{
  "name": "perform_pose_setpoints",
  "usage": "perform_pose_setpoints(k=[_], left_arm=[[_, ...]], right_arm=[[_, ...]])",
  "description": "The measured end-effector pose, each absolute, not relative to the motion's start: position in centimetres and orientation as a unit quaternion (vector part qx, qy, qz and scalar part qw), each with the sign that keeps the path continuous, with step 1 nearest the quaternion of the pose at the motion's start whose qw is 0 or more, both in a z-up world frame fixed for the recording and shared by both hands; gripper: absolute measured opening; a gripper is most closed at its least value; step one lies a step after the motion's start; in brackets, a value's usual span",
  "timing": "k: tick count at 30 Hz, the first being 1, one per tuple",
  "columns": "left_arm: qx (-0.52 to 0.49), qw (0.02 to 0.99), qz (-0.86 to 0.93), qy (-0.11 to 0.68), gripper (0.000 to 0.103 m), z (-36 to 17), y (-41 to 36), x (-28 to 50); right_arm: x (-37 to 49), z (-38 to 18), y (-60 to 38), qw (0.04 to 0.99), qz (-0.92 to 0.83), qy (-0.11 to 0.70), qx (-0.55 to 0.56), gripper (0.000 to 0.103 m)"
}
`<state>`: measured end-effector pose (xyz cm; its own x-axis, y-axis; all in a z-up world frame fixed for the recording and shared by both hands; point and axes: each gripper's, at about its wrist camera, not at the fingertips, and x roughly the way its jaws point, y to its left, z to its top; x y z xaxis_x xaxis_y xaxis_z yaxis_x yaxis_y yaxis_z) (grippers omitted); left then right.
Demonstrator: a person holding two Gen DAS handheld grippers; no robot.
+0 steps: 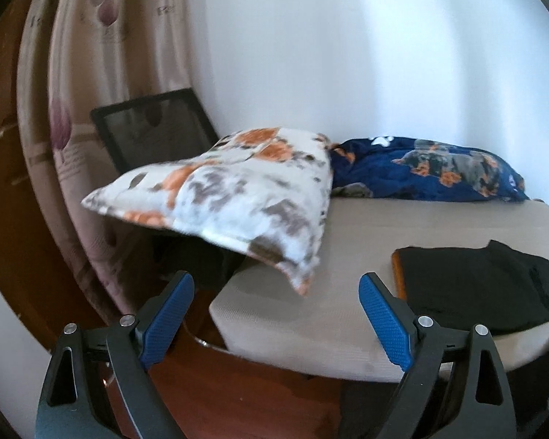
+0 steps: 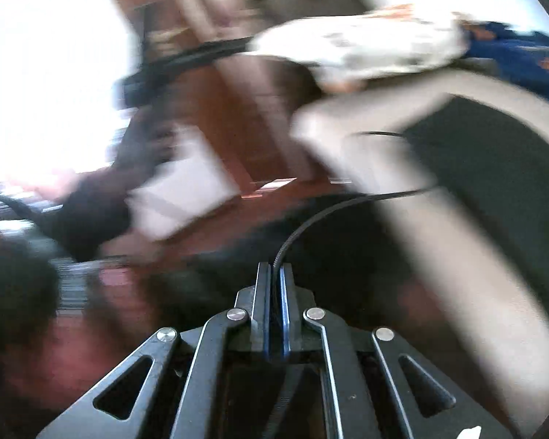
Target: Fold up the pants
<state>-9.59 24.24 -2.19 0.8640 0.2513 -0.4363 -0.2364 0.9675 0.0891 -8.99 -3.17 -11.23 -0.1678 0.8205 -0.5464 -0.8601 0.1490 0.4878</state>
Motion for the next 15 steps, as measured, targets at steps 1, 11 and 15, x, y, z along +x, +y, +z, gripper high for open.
perform_pose_setpoints(k=[1,11,15], left_arm=[[0.019,0.967,0.121,0.224,0.095,-1.8,23.9,-9.6],[0.03,0.968,0.011,0.249,0.103,-1.9,18.7,-4.9],[0.031,0.943,-0.058,0.327,0.103,-5.3,16.9,0.4]], right_arm=[[-9.9,-10.7,-3.0,0.622,0.674,0.397,-0.034,0.007],[-9.6,-8.3,-11.4,0.698,0.588,0.408,-0.023,0.06],[-7.4,-7.9,-17.3,0.751,0.528,0.392,0.06,0.067]])
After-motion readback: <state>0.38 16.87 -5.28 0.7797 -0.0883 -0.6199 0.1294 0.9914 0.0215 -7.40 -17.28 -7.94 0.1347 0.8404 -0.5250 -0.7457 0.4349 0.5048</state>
